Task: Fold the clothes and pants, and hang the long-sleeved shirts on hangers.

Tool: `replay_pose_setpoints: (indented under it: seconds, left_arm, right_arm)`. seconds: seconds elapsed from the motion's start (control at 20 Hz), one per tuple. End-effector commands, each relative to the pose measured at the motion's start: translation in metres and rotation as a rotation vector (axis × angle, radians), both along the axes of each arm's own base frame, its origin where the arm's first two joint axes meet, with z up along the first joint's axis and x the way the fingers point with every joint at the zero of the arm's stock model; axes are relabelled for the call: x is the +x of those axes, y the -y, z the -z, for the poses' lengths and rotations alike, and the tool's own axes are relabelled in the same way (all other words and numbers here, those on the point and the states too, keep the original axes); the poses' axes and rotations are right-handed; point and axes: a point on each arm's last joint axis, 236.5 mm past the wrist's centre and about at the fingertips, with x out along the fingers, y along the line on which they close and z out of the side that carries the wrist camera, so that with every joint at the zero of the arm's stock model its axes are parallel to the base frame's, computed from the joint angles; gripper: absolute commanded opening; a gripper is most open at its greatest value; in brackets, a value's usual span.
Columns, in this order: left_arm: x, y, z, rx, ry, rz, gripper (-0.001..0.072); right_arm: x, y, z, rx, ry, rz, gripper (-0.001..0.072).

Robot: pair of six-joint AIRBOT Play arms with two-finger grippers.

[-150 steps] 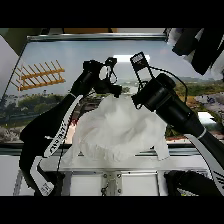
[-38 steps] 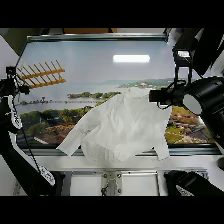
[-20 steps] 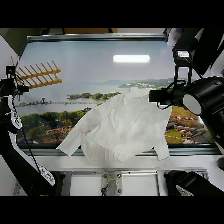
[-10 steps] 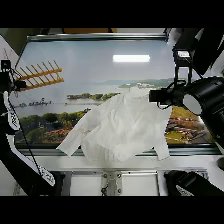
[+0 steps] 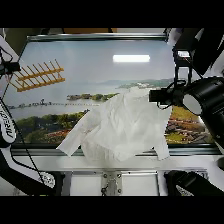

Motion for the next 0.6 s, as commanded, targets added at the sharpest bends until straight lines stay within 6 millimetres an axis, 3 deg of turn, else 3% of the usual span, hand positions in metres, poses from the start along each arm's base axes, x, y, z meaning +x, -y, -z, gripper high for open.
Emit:
replay_pose_setpoints:
  seconds: [0.0, 0.2, 0.3, 0.35, 0.45, 0.55]
  left_arm:
    - [-0.031, 0.077, -0.053, -0.025, -0.047, 0.205, 0.0014]
    - [-0.072, 0.222, -0.095, -0.207, -0.043, 0.809, 0.0014]
    - [-0.101, 0.277, -0.115, -0.299, -0.015, 1.062, 0.0014]
    - [-0.115, 0.29, -0.116, -0.332, -0.035, 1.132, 0.0014]
    - [-0.141, 0.294, -0.099, -0.366, -0.171, 1.168, 0.0014]
    - [-0.141, 0.287, -0.092, -0.352, -0.206, 1.148, 0.0014]
  right_arm:
    - [0.0, 0.0, 0.0, -0.001, -0.001, -0.001, 0.0015]
    - [0.0, 0.0, 0.0, -0.001, -0.001, -0.001, 0.0015]
    - [0.0, 0.0, 0.0, -0.001, -0.001, -0.001, 0.0015]
    - [0.0, 0.0, 0.0, 0.0, -0.001, -0.001, 0.0015]
    - [0.0, 0.0, 0.0, -0.001, -0.001, -0.001, 0.0015]
    - [0.0, 0.0, 0.0, -0.001, -0.001, -0.001, 0.0015]
